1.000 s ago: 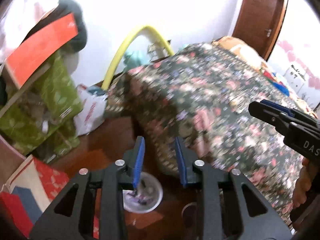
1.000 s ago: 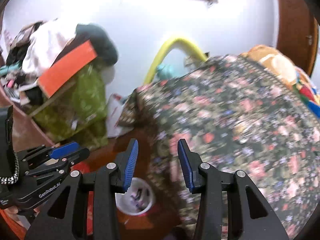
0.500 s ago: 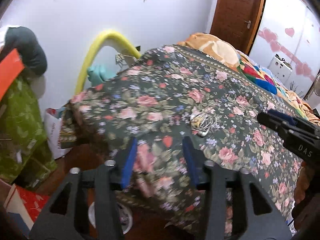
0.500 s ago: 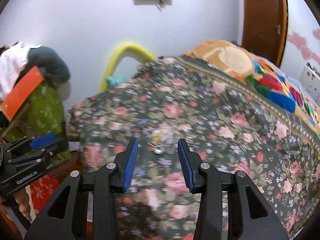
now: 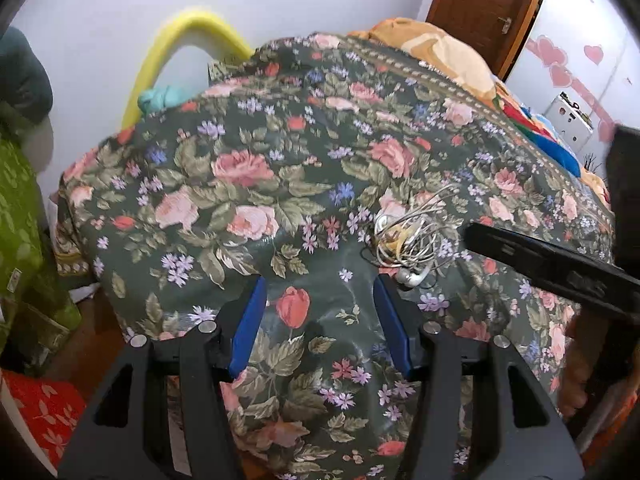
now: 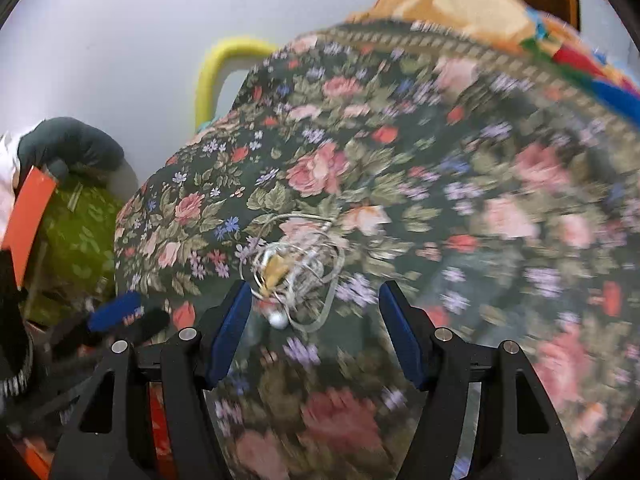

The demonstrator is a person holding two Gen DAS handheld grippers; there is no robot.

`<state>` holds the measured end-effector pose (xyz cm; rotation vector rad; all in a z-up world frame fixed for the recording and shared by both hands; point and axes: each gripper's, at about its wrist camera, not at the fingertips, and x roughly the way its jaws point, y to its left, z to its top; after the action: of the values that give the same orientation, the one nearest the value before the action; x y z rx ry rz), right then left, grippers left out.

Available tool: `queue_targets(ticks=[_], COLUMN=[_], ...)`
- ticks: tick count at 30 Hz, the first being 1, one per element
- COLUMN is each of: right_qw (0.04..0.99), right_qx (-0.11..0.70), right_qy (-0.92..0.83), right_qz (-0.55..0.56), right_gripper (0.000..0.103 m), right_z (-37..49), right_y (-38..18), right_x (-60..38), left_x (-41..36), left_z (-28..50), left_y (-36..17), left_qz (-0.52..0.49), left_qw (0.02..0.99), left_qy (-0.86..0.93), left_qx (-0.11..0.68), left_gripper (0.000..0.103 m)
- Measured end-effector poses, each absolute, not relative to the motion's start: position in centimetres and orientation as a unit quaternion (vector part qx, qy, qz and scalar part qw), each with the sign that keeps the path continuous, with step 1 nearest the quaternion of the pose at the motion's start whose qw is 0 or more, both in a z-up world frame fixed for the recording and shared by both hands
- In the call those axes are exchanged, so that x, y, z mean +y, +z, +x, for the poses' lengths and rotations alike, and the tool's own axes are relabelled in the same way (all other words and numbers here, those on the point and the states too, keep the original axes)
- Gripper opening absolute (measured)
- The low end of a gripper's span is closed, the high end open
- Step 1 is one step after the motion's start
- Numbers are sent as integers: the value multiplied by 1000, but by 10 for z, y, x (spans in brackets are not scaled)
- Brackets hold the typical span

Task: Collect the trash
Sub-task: 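Grasp the white earphones with the right tool while the left tool grasps the yellow rubber band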

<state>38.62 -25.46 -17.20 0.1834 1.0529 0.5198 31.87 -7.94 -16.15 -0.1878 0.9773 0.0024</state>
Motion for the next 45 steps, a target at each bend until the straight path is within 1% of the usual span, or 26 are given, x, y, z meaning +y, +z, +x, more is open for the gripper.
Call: queue_targets(ticks=[2,3,4,5,6,7,10,15,22,27,33,39,43,45], right_qw=[817,812,808,802,800,802,818,832,854,865,878,887,881,875], right_qx=[510,514,519,525,527,523,497,484,471,445,412,416,441,454], right_qy=[251,256,258,263,267,269,273,256,209,222,229,185,154,149], right_qz=[99,105,108,106,102,102,98,87,74,74,88,76,69,86], right_gripper=[61,57,40,19,12,8,5,5,5,5,5,5,5,5], right_z=[396,400,402,403,403,400,385,358,324,322,319,308,300,295], right_y=[-186,-192,-198,-203,-204,-204,-194,-178,-165,-135,-108,-119,-142,-151], right_x=[-246,-242,-239,-235,-233,-233,-245,-287,-339,-349,-354,-378,-397,-407], left_x=[-80,-79,-79,-78,-79,-79,-81,-89,-139,-166,-173,-199,-228,-239], left_z=[320,319,319,319,318,318,317,311,300,290,288,299,309,315], left_y=[-166,-168,-169,-170,-171,-171,-172,-167,-159,-161,-161,-169,-179,-184], left_qz=[-89,-88,-88,-87,-82,-77,-66,-80,-60,-44,-62,-58,-36,-31], left_qw=[877,876,875,875,874,873,872,868,863,862,856,845,844,843], left_qy=[3,4,3,3,4,6,8,-7,-61,-76,-83,-109,-120,-121], left_qx=[472,474,475,477,480,481,485,490,498,500,507,520,522,523], left_gripper=[55,55,55,55,55,55,55,55,55,55,55,55,55,55])
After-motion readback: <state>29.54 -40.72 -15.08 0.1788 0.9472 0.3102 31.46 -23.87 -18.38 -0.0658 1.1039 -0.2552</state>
